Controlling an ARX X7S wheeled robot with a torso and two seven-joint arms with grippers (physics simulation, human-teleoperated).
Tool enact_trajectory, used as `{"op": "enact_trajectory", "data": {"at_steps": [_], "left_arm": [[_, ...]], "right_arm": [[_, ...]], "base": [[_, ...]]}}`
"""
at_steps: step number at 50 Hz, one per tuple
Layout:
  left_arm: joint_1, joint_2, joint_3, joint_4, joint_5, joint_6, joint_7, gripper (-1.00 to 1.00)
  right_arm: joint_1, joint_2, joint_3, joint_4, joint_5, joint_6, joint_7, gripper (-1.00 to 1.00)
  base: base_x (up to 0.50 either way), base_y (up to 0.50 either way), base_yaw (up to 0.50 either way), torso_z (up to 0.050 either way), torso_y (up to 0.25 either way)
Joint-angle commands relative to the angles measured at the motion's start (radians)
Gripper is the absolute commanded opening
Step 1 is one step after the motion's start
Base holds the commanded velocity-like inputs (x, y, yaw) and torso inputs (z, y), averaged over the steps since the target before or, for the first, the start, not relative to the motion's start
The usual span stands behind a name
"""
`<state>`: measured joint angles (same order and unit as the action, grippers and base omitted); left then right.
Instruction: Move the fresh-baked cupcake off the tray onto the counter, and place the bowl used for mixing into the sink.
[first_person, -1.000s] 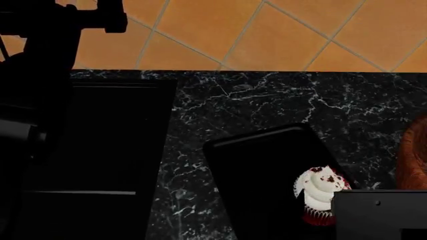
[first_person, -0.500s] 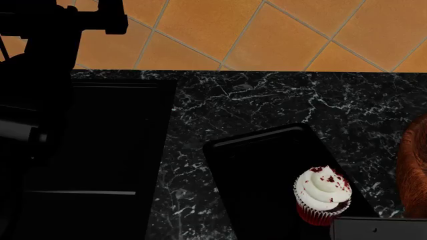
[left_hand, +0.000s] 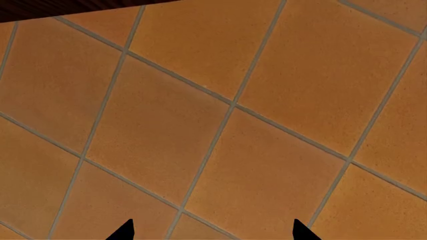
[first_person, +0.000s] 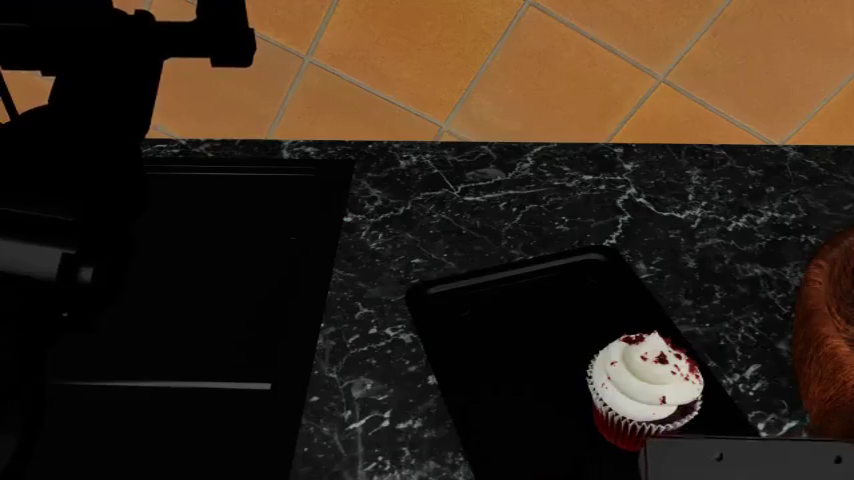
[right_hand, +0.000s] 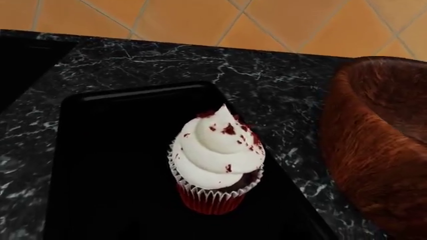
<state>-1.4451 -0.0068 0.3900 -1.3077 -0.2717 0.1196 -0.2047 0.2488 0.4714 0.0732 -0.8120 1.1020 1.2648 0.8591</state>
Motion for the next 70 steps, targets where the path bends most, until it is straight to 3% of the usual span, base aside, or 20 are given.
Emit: {"op": "enact_trajectory", "data": {"at_steps": [1, 22, 70], "left_arm": [[0.01, 0.002, -0.015, 0.0, 0.059, 0.019, -0.009, 1.0], [0.011, 0.002, -0.01, 0.001, 0.055, 0.015, -0.005, 1.0], [0.012, 0.001, 0.005, 0.001, 0.036, 0.02, 0.003, 1.0]], "right_arm": [[0.003, -0.005, -0.086, 0.082, -0.118, -0.09, -0.082, 1.0], [0.078, 0.004, -0.164, 0.216, -0.211, -0.171, -0.165, 1.0], [0.092, 0.015, -0.169, 0.297, -0.238, -0.214, -0.171, 1.0]], "base": [[0.0, 0.0, 0.0, 0.0, 0.0], [0.0, 0.0, 0.0, 0.0, 0.0], [0.0, 0.0, 0.0, 0.0, 0.0]]}}
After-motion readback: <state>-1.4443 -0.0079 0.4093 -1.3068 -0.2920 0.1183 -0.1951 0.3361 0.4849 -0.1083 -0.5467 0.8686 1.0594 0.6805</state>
